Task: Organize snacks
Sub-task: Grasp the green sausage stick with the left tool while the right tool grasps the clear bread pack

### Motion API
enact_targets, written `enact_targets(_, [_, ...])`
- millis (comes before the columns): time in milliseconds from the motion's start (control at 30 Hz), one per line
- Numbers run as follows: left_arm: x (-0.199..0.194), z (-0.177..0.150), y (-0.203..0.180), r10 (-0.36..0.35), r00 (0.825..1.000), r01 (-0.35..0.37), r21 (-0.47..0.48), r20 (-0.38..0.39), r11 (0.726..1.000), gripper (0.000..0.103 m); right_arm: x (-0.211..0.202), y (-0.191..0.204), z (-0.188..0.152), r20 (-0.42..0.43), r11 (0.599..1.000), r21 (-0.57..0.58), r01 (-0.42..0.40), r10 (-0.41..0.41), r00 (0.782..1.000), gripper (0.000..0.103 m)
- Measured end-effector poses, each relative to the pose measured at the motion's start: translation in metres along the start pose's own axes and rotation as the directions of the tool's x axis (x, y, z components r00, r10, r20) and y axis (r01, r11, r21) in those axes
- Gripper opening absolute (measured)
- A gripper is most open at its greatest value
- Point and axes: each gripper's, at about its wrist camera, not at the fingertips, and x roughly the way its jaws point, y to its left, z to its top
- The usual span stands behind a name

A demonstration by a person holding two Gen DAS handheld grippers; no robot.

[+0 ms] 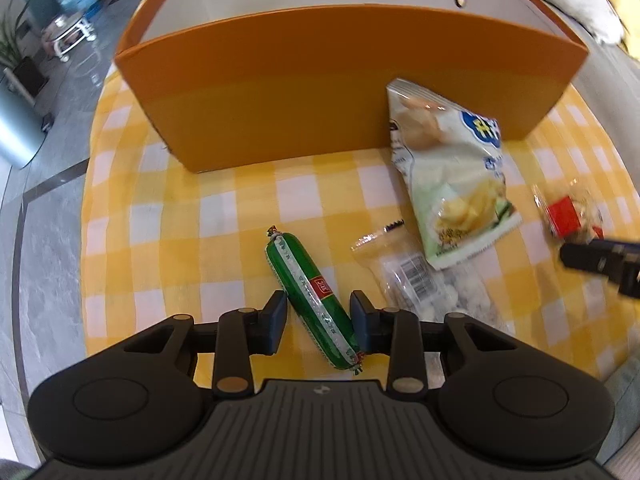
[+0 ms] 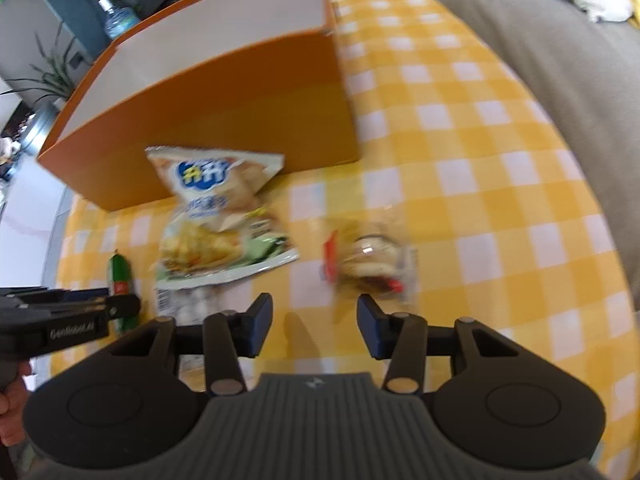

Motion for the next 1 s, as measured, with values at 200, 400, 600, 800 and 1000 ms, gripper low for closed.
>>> enact_targets(200, [0.000,0.002,0.011,-0.041,0.999,0.038,-0.111,-0.021,0.993,0.038,-0.008,-0.023,0.008,0.045,0.994,0.098,0.056,-0.061,0.997,0.054])
enact_targets(400, [0.007,-0.001,0.013,-0.007,1.000,0.004,-0.177,-0.016,0.984,0.039,-0.004,-0.045,0.014,0.058,0.962,0.273,-0.003,-0.014,0.998,0.054])
enact_targets(600, [0.006,-0.004,0.019,-0.003,1.000,0.006,-0.221,0.013,0.975,0.039,0.006,-0.033,0.016,0.039,0.973,0.226,0.032,-0.042,0.998,0.052])
enact_targets(800, [0.007,-0.002,0.018,0.012,1.000,-0.008,-0.222,0.014,0.975,0.039,0.014,-0.012,0.015,0.028,0.991,0.103,0.081,-0.084,0.996,0.048])
enact_targets(1000, [0.003,-0.003,0.017,0.015,1.000,-0.011,-0.238,0.016,0.971,0.029,0.015,0.002,0.013,0.038,0.992,0.006,0.129,-0.129,0.991,0.041])
